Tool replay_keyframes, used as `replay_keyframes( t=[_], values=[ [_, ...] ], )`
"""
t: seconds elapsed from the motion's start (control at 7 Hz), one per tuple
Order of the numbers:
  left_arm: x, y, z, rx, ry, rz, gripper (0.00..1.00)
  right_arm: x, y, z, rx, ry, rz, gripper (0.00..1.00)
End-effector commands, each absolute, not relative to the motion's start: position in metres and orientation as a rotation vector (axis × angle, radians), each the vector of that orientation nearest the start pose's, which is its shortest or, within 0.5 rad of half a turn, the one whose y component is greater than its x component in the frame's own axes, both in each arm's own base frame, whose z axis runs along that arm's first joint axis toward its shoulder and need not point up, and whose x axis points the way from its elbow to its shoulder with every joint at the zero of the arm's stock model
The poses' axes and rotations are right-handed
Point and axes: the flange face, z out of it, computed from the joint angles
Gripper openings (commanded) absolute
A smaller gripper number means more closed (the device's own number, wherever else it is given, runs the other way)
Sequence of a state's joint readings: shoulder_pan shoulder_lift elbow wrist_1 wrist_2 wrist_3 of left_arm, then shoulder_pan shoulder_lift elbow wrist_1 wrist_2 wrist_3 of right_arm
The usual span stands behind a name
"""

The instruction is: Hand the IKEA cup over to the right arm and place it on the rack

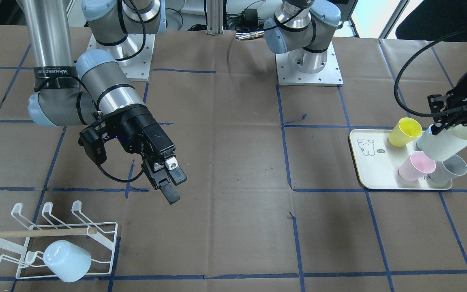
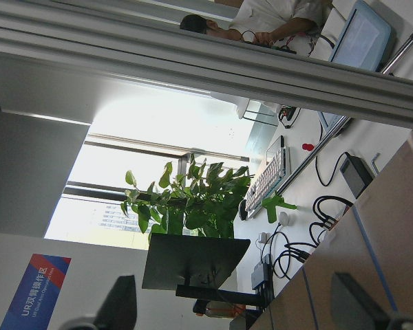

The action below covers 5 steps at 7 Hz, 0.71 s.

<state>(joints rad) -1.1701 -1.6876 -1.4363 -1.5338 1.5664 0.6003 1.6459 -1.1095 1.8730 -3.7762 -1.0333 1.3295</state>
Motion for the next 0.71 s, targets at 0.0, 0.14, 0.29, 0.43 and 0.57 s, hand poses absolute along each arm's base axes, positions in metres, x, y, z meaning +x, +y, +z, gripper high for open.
replay_keyframes(
  t=[0.0, 0.14, 0.29, 0.43, 0.57],
  values=[
    [0.050, -0.598, 0.501, 0.496, 3.170, -0.386, 0.00, 0.229, -0.553, 0.359, 0.673, 1.610, -0.780, 1.00],
    [0.039, -0.597, 0.490, 0.542, 3.193, -0.504, 0.00, 0.230, -0.553, 0.359, 0.681, 1.604, -0.769, 1.00],
    [0.028, -0.596, 0.481, 0.592, 3.195, -0.698, 0.00, 0.230, -0.553, 0.358, 0.686, 1.608, -0.765, 1.00],
    [0.020, -0.592, 0.467, 0.635, 3.182, -0.834, 0.00, 0.229, -0.553, 0.357, 0.690, 1.608, -0.762, 1.00],
    [0.008, -0.589, 0.456, 0.701, 3.182, -1.014, 0.00, 0.238, -0.550, 0.357, 0.720, 1.589, -0.715, 1.00]
  ],
)
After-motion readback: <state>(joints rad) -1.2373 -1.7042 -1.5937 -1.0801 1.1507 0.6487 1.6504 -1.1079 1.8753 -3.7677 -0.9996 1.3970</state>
